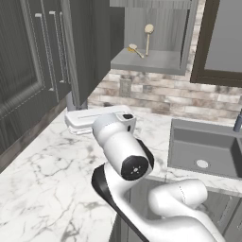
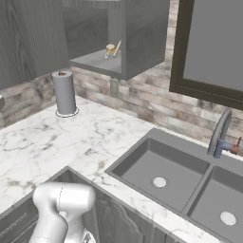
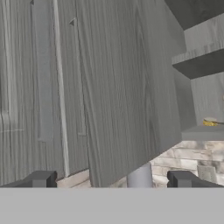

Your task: Pick up the dish brush and dish brush from the sink, and place them back in the cabinet, and close the cabinet door.

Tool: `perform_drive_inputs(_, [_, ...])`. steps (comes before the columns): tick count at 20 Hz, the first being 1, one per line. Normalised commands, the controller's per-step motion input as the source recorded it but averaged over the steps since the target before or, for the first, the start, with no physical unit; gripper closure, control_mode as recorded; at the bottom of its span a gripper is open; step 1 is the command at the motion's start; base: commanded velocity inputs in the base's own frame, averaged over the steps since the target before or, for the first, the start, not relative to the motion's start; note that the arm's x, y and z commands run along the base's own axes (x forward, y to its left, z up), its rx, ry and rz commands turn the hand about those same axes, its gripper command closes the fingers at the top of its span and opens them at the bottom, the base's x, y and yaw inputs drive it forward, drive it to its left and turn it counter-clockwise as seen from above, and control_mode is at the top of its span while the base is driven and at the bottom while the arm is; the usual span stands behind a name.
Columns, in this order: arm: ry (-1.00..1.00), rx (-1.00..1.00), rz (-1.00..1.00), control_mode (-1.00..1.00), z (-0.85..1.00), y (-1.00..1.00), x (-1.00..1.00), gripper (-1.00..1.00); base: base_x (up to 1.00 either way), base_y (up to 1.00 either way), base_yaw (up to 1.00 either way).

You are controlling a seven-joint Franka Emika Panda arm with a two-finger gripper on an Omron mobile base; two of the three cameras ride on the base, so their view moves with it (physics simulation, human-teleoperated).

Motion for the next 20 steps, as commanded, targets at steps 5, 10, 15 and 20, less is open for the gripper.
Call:
perform_drive_inputs(5, [0.0, 0.0, 0.0, -1.0, -0.03, 0.15, 0.1, -1.0, 0.0, 0.0, 0.0])
perform_drive_inputs(10, [0.0, 0.0, 0.0, -1.0, -0.06, 0.05, 0.1, -1.0, 0.0, 0.0, 0.0])
perform_drive_inputs(15, [0.0, 0.0, 0.0, -1.0, -0.09, 0.01, 0.14, -1.0, 0.0, 0.0, 0.0])
perform_drive_inputs(20, [-0.01, 0.0, 0.0, -1.0, -0.08, 0.0, 0.16, -1.0, 0.0, 0.0, 0.0])
